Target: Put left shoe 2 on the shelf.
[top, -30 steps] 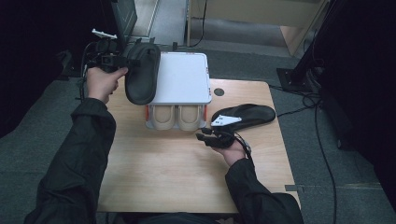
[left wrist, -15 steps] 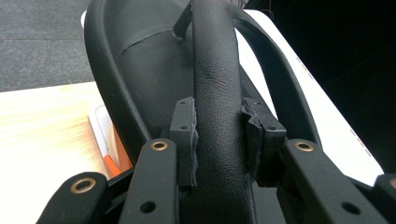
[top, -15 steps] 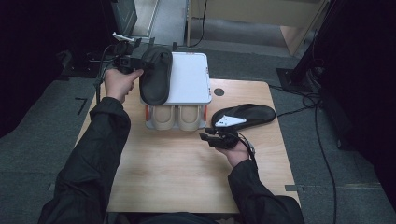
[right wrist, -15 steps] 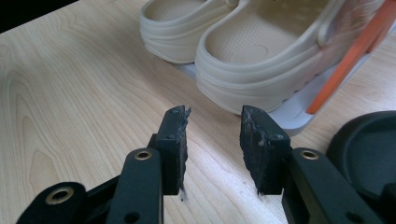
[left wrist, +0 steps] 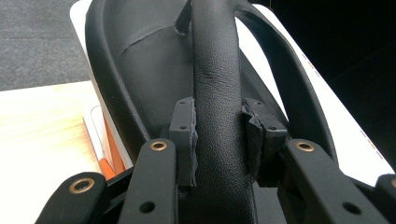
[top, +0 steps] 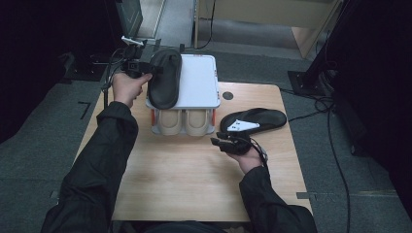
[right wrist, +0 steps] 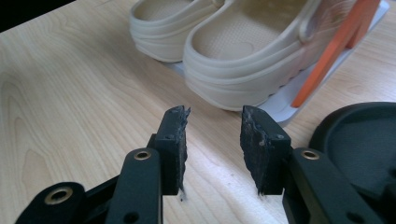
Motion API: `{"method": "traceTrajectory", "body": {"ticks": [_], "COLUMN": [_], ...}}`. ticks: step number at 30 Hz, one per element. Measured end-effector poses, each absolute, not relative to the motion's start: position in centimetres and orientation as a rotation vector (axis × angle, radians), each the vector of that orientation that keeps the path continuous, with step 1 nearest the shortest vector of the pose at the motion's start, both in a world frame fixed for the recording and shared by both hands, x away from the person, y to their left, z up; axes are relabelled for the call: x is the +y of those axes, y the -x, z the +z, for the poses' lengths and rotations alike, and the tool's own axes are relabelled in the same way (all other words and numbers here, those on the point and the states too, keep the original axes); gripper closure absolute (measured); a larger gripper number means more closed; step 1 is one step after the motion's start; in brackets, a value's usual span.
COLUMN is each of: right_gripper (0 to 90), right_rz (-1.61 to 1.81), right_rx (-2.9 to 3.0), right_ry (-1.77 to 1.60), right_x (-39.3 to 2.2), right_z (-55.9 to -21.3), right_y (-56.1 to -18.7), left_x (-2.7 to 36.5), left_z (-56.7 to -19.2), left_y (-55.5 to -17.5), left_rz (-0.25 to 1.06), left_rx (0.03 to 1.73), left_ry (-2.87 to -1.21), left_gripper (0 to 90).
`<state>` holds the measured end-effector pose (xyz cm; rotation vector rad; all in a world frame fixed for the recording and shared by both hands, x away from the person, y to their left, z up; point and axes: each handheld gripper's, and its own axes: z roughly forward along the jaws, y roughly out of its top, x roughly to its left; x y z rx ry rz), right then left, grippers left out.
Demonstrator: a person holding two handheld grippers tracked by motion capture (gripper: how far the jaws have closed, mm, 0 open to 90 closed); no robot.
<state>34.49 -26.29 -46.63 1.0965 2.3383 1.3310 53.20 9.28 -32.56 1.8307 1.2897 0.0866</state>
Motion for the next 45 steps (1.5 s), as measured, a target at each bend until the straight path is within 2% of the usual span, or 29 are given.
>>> {"method": "traceTrajectory", "body": {"ticks": [4,10,21,30,45], "right_gripper": [61.0,60.3,60.6,60.8,61.2], "right_rz": [1.335,1.339,1.314,1.303,1.274], "right_rx": [2.326,2.306,2.272,2.245,2.195], "right_ry": [-1.101,-1.125,-1.147,-1.167,-1.226], "right_x": [-26.6,-27.2,-28.6,-29.8,-32.4], "right_z": [-46.6,-46.4,-45.8,-45.6,-45.4], "right_y": [-34.7,-34.8,-34.9,-35.0,-35.6], "left_x": [9.4,10.1,12.7,12.0,11.8], "left_z": [-32.5,-31.8,-31.5,-32.4,-32.7], "left_y": [-53.1,-52.6,-51.8,-52.1,-52.4], "left_rz": [0.092,0.111,0.154,0.168,0.166], "left_rx": [1.278,1.259,1.277,1.277,1.255], "left_ry": [-1.837,-1.828,-1.822,-1.863,-1.855], "left_gripper": [66.4,59.7,63.8,66.6,61.8]}}
